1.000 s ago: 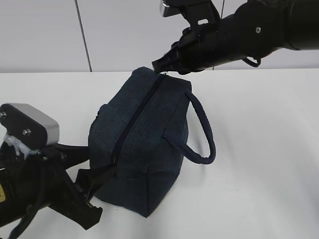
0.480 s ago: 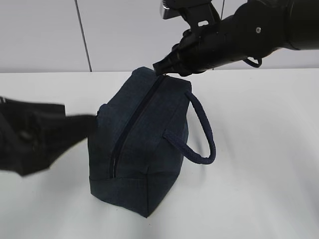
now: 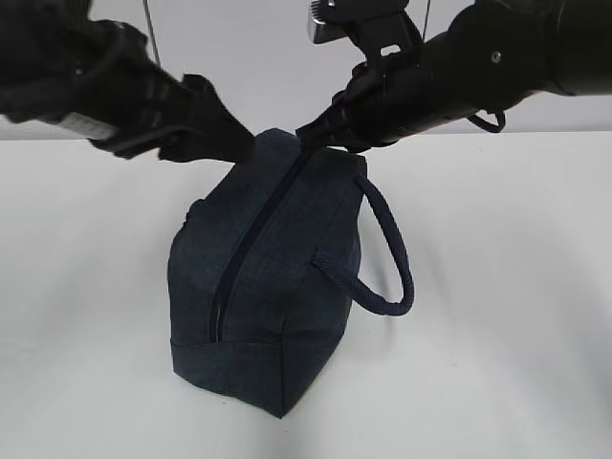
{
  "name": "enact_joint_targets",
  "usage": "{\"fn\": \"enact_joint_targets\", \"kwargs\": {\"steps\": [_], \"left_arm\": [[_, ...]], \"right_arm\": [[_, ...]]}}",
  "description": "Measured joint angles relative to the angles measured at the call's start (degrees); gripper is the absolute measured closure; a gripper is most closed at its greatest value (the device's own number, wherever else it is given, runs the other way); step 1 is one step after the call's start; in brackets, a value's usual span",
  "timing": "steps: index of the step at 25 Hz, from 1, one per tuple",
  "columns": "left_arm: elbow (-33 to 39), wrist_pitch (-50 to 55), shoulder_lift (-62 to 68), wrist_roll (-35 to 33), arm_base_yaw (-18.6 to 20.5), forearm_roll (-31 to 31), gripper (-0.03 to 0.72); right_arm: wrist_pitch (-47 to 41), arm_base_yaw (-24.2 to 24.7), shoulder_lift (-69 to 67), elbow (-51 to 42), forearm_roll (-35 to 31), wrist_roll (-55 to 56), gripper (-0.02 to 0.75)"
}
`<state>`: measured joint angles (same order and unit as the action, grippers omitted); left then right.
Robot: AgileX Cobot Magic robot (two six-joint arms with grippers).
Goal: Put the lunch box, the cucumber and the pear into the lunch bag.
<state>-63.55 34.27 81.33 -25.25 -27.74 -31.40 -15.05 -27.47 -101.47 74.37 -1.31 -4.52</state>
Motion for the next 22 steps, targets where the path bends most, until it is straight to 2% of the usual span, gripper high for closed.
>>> {"fn": "enact_joint_targets", "kwargs": {"steps": [4, 10, 13, 15, 20, 22], "left_arm": [[-3.9, 1.0, 7.2, -3.0, 0.2, -2.7, 0.251], [-4.4, -0.4, 11.2, -3.8, 0.6, -2.9, 0.253], [-4.4, -1.1, 12.4, -4.0, 0.9, -2.9, 0.282], [-4.4, -1.2, 12.8, -4.8, 0.9, -3.4, 0.353], [-4.5, -1.3, 13.1, -7.7, 0.9, -5.7, 0.636], [-4.5, -1.3, 13.5, -8.1, 0.9, -5.9, 0.685]], "right_arm": [[-0.5, 0.0, 0.0, 0.0, 0.0, 0.0, 0.732], [-0.6, 0.0, 0.0, 0.0, 0.0, 0.0, 0.732], [-0.6, 0.0, 0.0, 0.0, 0.0, 0.0, 0.732], [-0.6, 0.0, 0.0, 0.0, 0.0, 0.0, 0.732], [-0.5, 0.0, 0.0, 0.1, -0.2, 0.0, 0.732], [-0.5, 0.1, 0.0, 0.5, -0.3, 0.0, 0.732]]}}
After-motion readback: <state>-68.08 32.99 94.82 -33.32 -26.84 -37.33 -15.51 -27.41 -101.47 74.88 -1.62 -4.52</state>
